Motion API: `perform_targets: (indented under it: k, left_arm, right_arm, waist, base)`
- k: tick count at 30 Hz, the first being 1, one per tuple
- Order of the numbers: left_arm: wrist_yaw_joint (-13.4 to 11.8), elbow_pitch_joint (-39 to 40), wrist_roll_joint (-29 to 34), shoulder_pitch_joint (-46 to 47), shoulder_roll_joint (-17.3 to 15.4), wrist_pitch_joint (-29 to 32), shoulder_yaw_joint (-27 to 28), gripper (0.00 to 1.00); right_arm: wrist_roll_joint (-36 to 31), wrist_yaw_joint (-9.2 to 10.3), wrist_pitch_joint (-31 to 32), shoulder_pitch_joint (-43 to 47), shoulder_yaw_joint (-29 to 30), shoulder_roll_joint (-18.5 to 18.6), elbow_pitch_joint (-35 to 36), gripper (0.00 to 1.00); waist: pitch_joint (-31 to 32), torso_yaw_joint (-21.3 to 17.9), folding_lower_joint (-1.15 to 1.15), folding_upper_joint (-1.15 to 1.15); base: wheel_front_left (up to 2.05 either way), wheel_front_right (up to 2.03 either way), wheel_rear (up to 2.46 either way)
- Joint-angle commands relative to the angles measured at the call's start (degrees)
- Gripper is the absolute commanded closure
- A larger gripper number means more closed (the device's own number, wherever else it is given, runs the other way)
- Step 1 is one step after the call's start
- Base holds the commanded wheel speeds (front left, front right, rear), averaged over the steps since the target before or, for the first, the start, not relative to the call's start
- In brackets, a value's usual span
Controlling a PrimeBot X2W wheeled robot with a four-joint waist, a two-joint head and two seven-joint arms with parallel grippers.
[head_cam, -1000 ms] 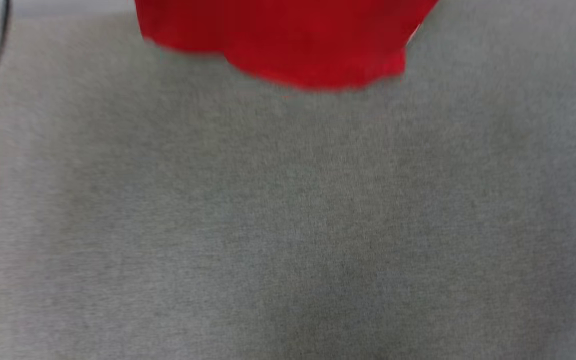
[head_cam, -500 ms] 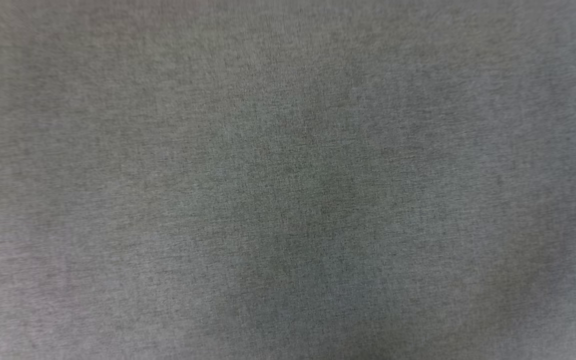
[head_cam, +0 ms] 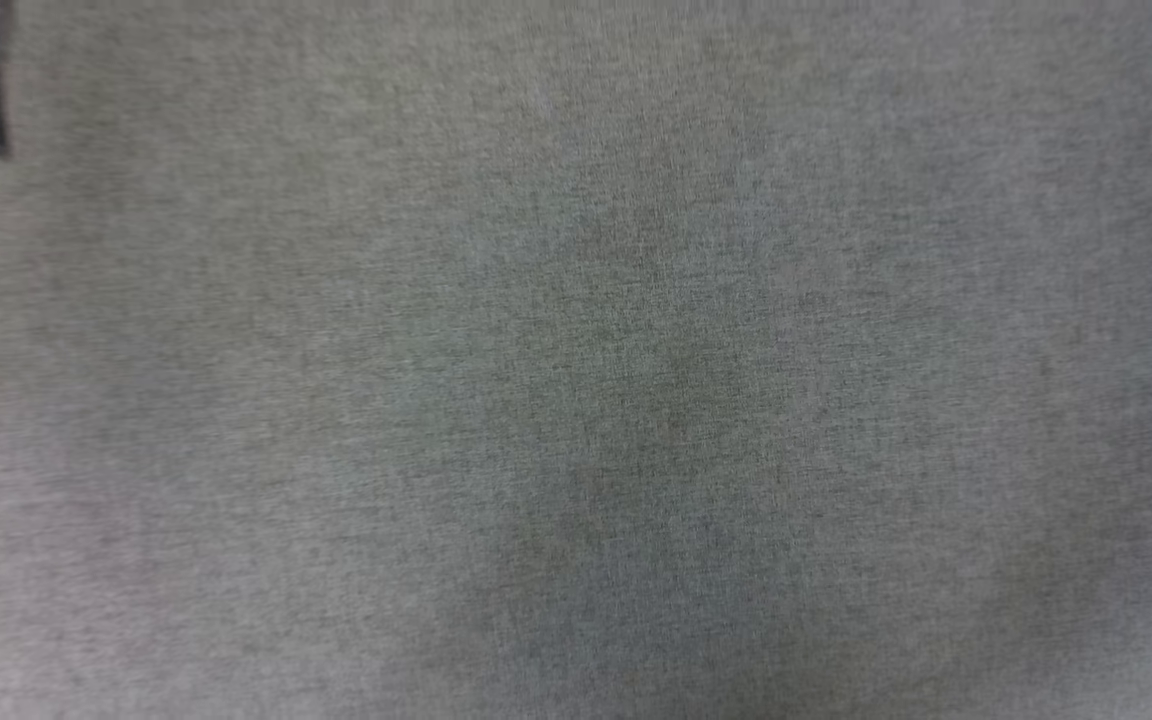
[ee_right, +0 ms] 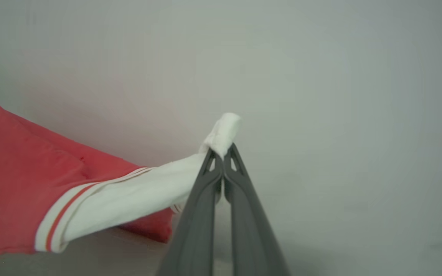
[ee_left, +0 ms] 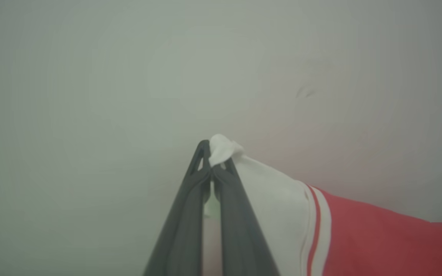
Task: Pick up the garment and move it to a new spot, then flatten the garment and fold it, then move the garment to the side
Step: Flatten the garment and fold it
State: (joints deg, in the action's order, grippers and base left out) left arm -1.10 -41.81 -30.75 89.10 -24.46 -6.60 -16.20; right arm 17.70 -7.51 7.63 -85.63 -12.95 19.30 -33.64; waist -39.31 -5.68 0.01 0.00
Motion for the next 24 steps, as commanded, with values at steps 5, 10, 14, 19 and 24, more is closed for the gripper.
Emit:
perform_targets:
  k: [5, 10, 14, 19, 24]
  left_arm:
    - [1.29, 1.1, -2.97, -14.97, 0.17, -3.94, 1.03, 1.0]
    - [-0.11, 4.55, -5.83, -31.91, 0.28, -6.13, 2.91, 1.0]
    - [-1.7, 8.21, -6.84, -42.28, 0.2, -6.95, 3.81, 1.0]
    - [-5.34, 16.32, -7.63, -59.16, -0.35, -6.26, 4.16, 1.0]
    - [-10.11, 25.92, -8.72, -74.36, -1.39, -3.5, 4.59, 1.0]
  right_arm:
    - [3.2, 0.04, -1.92, 15.1, -1.66, 3.0, 4.41, 1.0]
    - [5.36, 0.04, -1.0, 32.2, -0.86, 4.12, 10.86, 1.0]
    - [5.94, 0.04, 0.35, 42.51, 0.77, 4.44, 15.53, 1.0]
    - [6.07, 0.06, 2.95, 58.77, 5.77, 4.25, 22.89, 1.0]
    - [4.21, 0.06, 7.12, 74.2, 12.52, -0.41, 29.01, 1.0]
  waist:
    - [8.28, 1.21, -0.01, 0.0]
    - [16.65, 1.54, -0.01, 0.0]
    - [21.11, 1.61, -0.01, 0.0]
    - [26.65, 2.18, -0.01, 0.0]
    - [30.38, 2.35, -0.01, 0.0]
  base:
    - [0.0, 0.0, 0.0]
    - [0.0, 0.0, 0.0]
    - [0.0, 0.0, 0.0]
    - [0.0, 0.0, 0.0]
    - [0.0, 0.0, 0.0]
